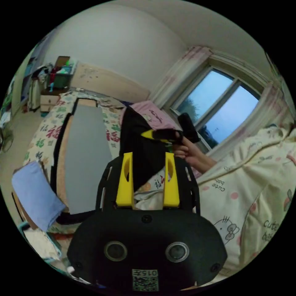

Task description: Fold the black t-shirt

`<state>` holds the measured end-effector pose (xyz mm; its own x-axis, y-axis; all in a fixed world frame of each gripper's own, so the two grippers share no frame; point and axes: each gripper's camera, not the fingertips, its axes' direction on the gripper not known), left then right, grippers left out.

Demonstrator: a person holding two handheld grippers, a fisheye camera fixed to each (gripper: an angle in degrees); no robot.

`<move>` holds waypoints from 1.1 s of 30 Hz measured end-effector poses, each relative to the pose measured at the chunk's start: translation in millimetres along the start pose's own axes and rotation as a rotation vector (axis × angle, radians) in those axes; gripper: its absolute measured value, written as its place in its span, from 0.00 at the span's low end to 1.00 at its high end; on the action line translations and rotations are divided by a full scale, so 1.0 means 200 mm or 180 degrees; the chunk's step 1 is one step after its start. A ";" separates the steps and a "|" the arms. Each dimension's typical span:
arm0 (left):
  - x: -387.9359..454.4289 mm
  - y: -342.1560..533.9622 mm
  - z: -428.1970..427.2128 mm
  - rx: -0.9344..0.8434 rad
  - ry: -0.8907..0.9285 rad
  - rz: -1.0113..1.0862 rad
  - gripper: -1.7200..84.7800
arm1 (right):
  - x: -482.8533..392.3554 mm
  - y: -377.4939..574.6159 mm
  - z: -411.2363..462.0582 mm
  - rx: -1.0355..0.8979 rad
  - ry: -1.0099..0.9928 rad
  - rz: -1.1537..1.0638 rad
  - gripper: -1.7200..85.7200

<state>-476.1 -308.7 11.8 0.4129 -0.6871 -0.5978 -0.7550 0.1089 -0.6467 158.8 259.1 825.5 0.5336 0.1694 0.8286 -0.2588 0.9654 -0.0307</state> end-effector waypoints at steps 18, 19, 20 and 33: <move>-0.10 -0.01 -0.32 0.0744 -0.0678 0.0758 0.04 | 0.55 0.13 0.02 0.0389 -0.0487 -0.0270 0.04; -0.09 0.01 -0.44 0.0980 -0.0621 0.0796 0.03 | 0.54 0.14 0.00 0.0388 -0.0543 -0.0354 0.05; -0.09 0.02 -0.51 0.1109 -0.0601 0.0815 0.03 | 0.50 0.16 -0.05 0.0362 -0.0655 -0.0539 0.05; -0.87 0.18 -0.58 0.1696 -0.0035 -0.0781 0.02 | 1.70 0.78 0.47 -0.0836 -0.0031 -0.1245 0.13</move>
<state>-634.4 -269.8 147.1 0.5507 -0.7307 -0.4034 -0.2775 0.2955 -0.9141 224.5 448.1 1154.8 0.5426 -0.2176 0.8113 0.1732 0.9741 0.1454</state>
